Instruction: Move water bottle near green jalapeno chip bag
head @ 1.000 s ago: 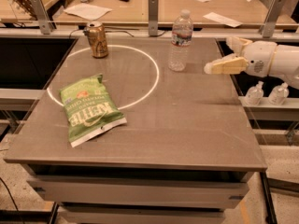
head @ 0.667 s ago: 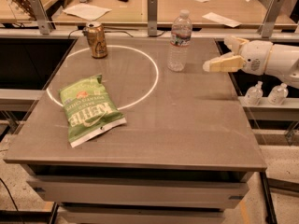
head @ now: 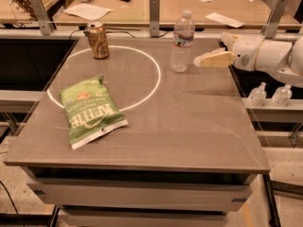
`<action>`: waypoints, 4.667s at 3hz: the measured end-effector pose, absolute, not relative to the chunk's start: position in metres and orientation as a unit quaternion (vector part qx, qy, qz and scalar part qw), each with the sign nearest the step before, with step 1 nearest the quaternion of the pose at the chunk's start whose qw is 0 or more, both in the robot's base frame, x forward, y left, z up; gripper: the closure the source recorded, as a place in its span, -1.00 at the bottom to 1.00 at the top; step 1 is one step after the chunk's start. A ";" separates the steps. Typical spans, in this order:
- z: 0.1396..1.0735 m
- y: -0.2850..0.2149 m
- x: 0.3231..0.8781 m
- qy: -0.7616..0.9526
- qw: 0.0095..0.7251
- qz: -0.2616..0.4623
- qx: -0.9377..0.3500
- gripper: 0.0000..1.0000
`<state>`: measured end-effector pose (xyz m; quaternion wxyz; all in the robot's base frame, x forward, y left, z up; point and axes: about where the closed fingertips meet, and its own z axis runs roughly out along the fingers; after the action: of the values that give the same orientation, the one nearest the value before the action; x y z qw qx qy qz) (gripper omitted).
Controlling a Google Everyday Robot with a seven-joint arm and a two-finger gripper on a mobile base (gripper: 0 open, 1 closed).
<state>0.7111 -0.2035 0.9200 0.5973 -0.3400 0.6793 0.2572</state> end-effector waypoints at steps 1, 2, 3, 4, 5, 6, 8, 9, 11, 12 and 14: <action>0.919 -0.193 0.722 0.689 0.591 0.246 -0.340 -1.00; 0.921 -0.180 0.729 0.692 0.586 0.246 -0.344 -1.00; 0.922 -0.165 0.734 0.691 0.577 0.253 -0.353 -1.00; 0.921 -0.149 0.738 0.688 0.567 0.263 -0.368 -1.00; 0.917 -0.135 0.740 0.686 0.554 0.276 -0.382 -1.00; 0.916 -0.129 0.745 0.684 0.547 0.283 -0.391 -0.80; 0.917 -0.117 0.745 0.671 0.540 0.304 -0.407 0.01; 0.916 -0.114 0.742 0.663 0.537 0.316 -0.415 0.48; 0.935 -0.090 0.704 0.617 0.504 0.389 -0.463 1.00; 0.935 -0.070 0.670 0.590 0.470 0.417 -0.506 1.00; 0.937 -0.062 0.665 0.579 0.465 0.425 -0.518 1.00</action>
Offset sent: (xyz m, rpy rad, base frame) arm 0.0260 0.0332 0.0039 -0.0477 0.0300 -0.0141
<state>0.6655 -0.0624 0.9368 0.4646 -0.5184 0.5790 0.4246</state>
